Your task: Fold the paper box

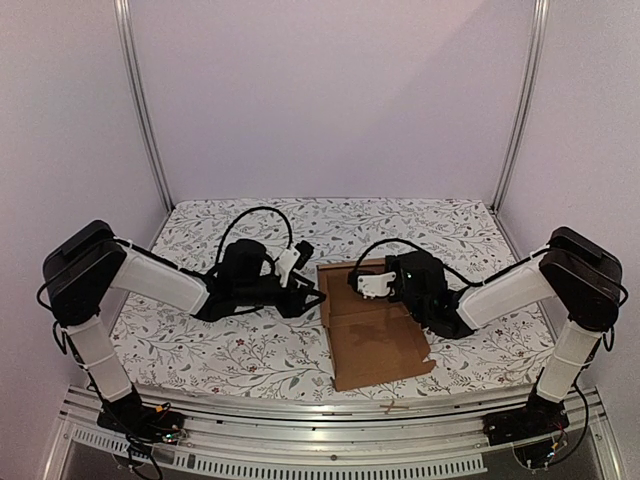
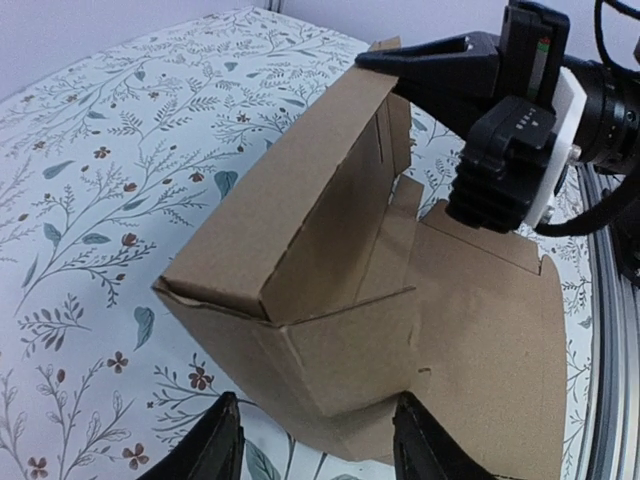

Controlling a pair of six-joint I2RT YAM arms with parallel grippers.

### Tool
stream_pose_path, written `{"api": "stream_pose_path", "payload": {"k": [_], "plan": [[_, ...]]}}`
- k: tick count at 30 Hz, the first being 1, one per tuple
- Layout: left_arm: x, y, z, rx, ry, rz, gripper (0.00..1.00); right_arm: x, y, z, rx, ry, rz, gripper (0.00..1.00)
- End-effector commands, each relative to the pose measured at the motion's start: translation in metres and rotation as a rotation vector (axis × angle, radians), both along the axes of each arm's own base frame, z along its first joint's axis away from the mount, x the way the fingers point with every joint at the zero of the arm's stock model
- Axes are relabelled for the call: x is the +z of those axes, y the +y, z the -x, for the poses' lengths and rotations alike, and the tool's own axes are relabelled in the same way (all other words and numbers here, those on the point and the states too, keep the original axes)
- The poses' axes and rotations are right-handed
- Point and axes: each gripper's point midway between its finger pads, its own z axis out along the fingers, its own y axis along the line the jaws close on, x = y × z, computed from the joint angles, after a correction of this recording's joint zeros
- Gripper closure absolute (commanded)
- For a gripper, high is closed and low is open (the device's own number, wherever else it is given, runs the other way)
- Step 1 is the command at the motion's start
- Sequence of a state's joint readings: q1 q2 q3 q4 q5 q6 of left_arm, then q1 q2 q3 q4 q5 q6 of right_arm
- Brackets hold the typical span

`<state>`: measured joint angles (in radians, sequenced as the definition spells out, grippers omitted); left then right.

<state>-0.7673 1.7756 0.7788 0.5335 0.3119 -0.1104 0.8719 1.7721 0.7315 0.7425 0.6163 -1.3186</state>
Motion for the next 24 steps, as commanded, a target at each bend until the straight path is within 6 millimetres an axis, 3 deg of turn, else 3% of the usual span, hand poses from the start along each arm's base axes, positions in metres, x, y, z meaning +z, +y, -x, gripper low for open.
{"api": "stream_pose_path", "payload": {"k": [1,7,14,24], "plan": [[0.002,-0.013,0.006,-0.043,-0.013,0.037,0.47,0.001,0.003,0.007,0.024,-0.012,0.008,1.00],[-0.008,-0.013,-0.006,0.030,-0.018,0.007,0.46,0.004,0.004,0.010,0.026,-0.022,0.007,1.00],[-0.001,-0.018,0.000,0.017,-0.050,0.051,0.39,0.001,0.003,0.011,0.026,-0.030,0.013,1.00],[-0.018,-0.026,-0.012,0.078,-0.057,-0.024,0.42,0.002,0.005,0.016,0.024,-0.041,0.021,1.00]]}}
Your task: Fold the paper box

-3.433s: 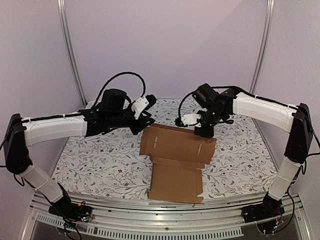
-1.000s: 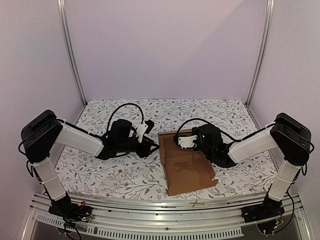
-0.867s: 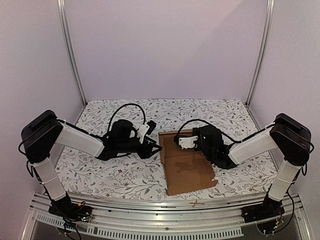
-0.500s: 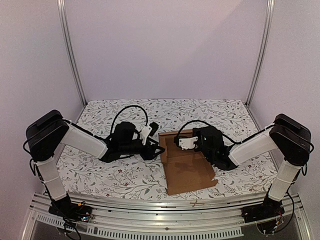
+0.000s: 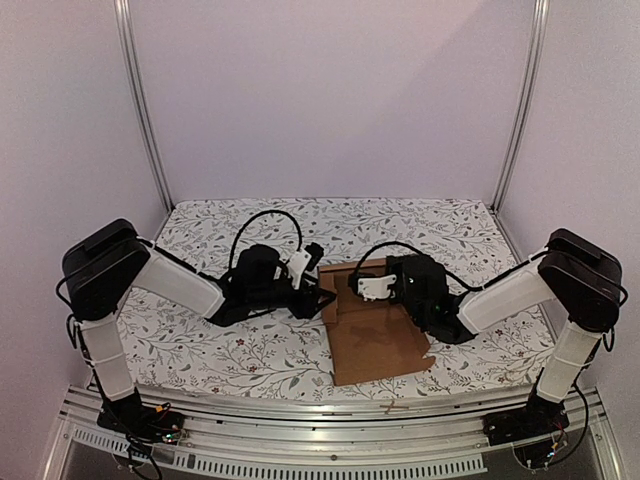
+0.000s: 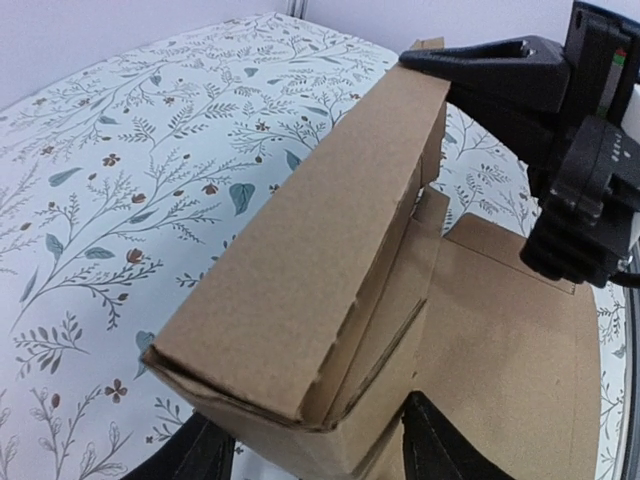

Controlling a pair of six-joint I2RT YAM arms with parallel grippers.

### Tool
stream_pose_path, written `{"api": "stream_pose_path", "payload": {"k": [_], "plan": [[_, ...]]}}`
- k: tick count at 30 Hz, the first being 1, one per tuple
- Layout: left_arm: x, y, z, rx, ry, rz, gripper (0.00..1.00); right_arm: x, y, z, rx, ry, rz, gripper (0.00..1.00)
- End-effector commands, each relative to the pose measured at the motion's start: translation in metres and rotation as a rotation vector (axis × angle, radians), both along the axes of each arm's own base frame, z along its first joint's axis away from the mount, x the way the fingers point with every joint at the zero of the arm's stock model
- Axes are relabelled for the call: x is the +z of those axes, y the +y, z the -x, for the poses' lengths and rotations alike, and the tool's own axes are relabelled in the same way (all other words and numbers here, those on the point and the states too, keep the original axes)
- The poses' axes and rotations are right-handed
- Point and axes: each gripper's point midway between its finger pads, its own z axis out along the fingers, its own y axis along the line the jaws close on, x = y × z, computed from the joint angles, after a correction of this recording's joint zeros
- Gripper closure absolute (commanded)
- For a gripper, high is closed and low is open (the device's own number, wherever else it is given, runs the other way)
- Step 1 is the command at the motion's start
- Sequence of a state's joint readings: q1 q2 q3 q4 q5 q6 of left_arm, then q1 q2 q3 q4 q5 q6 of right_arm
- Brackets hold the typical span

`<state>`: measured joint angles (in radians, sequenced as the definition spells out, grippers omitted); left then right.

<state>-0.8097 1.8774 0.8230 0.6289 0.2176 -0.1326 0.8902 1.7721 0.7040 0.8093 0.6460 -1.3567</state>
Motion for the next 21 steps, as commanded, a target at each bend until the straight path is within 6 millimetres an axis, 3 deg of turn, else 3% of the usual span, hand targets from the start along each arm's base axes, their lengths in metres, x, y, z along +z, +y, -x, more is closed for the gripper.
{"api": "stream_pose_path", "payload": {"k": [1,7,13,18,21], "plan": [[-0.007,-0.007,-0.002,0.045,-0.032,-0.033,0.42,-0.003,0.004,0.011,0.022,-0.001,0.011,1.00],[-0.004,0.001,-0.014,0.191,-0.116,-0.067,0.48,-0.005,0.002,0.010,0.008,0.001,0.006,1.00],[-0.006,0.009,-0.029,0.306,-0.130,-0.086,0.64,-0.002,0.002,0.011,0.001,-0.004,-0.003,1.00],[-0.010,0.006,-0.031,0.312,-0.118,-0.080,0.75,0.002,0.001,0.012,-0.010,-0.009,-0.014,1.00],[-0.010,0.007,-0.032,0.324,-0.117,-0.074,0.77,0.006,0.001,0.012,-0.024,-0.018,-0.018,0.92]]}}
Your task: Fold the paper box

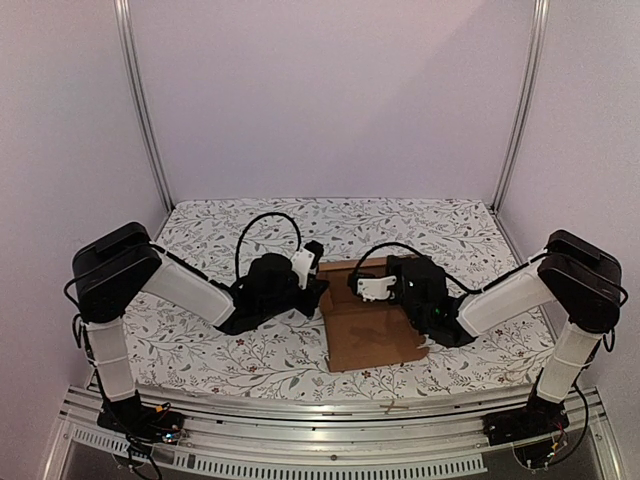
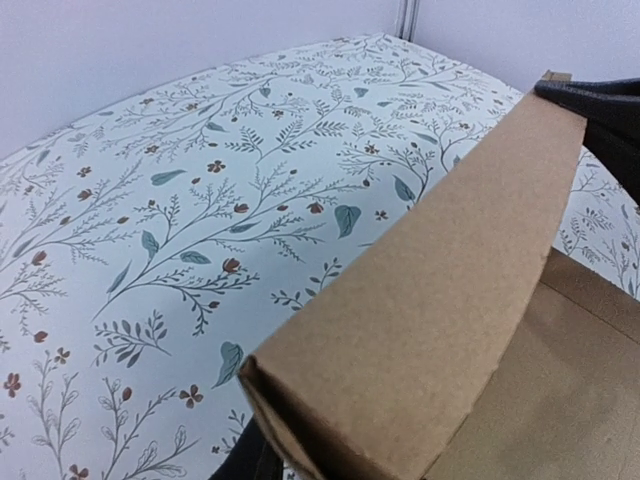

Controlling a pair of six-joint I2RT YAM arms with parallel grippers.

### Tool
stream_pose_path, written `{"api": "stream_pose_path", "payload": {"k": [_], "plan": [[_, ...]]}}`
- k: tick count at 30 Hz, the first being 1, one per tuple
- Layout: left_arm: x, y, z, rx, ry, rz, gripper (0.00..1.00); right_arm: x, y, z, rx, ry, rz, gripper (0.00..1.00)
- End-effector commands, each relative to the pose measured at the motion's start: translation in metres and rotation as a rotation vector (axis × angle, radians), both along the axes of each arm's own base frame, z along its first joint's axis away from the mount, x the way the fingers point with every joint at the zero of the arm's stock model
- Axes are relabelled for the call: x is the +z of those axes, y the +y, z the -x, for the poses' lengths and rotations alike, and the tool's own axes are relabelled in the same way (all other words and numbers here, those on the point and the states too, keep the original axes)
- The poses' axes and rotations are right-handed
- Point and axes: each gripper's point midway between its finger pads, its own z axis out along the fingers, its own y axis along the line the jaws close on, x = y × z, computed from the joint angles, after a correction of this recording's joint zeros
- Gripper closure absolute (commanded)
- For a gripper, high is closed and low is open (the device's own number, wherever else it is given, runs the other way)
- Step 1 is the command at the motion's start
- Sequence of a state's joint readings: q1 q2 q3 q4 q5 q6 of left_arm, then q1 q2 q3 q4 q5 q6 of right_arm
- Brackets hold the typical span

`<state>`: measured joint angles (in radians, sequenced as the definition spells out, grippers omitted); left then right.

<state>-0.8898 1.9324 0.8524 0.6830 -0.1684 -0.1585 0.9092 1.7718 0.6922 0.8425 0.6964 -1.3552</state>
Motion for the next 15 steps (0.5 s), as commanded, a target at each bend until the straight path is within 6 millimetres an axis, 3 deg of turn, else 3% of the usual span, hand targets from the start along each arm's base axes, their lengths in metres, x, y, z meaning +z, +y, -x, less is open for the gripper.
{"api": "stream_pose_path", "payload": {"k": [1,8,11,15], "plan": [[-0.005,0.000,-0.004,0.042,-0.004,-0.005,0.78,0.004,0.003,0.009,0.001,0.007,-0.004,0.89],[0.005,-0.003,-0.009,0.049,-0.041,-0.015,0.79,0.023,-0.006,0.015,-0.053,0.179,0.025,0.58],[0.008,-0.009,-0.012,0.034,-0.046,-0.029,0.79,0.005,-0.015,0.034,-0.062,0.449,0.100,0.51],[0.010,-0.018,-0.013,0.001,-0.038,-0.053,0.79,0.016,-0.017,0.070,-0.053,0.838,0.007,0.42]]}}
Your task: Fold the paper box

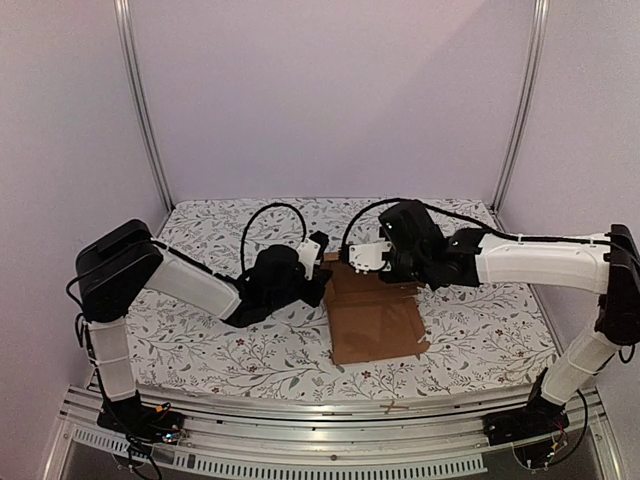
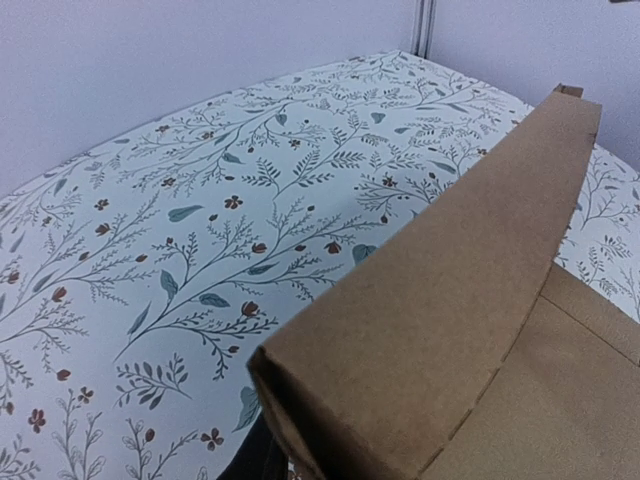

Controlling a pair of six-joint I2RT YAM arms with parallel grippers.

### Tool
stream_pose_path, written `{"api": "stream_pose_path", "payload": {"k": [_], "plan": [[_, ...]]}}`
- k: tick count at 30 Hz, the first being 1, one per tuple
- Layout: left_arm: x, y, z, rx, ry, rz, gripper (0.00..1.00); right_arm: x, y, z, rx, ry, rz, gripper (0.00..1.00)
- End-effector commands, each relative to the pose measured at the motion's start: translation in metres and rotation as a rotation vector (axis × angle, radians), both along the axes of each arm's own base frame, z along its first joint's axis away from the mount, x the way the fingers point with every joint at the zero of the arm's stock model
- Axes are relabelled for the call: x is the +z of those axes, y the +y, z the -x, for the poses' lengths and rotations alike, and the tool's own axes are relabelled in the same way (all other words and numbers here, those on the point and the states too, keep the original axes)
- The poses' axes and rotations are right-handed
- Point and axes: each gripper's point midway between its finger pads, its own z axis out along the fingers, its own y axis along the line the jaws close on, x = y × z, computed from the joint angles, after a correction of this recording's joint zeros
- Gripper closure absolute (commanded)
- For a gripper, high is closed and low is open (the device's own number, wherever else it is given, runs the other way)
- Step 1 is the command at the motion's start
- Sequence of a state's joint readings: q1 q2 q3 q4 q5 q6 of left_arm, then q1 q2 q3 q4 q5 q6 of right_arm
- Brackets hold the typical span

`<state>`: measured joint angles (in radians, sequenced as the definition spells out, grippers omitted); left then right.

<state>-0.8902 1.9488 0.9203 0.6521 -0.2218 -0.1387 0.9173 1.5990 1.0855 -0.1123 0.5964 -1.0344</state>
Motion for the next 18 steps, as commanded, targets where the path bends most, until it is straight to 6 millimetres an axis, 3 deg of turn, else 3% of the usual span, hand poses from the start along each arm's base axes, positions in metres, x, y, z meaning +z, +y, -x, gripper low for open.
{"api": "stream_pose_path", "payload": {"k": [1,5,7,9,11,14,18], "plan": [[-0.002,-0.015,0.003,-0.055,0.004,-0.045,0.79,-0.017,-0.027,0.063,-0.031,0.579,-0.010,0.41],[-0.001,-0.023,0.006,-0.110,0.002,-0.059,0.79,0.003,-0.026,0.079,-0.029,0.858,-0.139,0.39],[-0.002,-0.026,0.008,-0.139,0.005,-0.064,0.78,0.008,-0.029,0.073,-0.044,0.927,-0.186,0.39],[-0.006,-0.031,0.014,-0.189,0.011,-0.070,0.77,-0.002,-0.033,0.051,-0.095,1.024,-0.250,0.39],[-0.008,-0.033,0.016,-0.214,0.015,-0.068,0.76,-0.010,-0.034,0.044,-0.107,1.093,-0.277,0.39],[-0.009,-0.038,0.017,-0.260,0.024,-0.061,0.76,-0.028,-0.031,0.047,-0.111,1.234,-0.282,0.39],[-0.006,-0.046,0.015,-0.323,0.024,-0.079,0.76,-0.048,-0.033,0.043,-0.127,1.259,-0.249,0.37]]}}
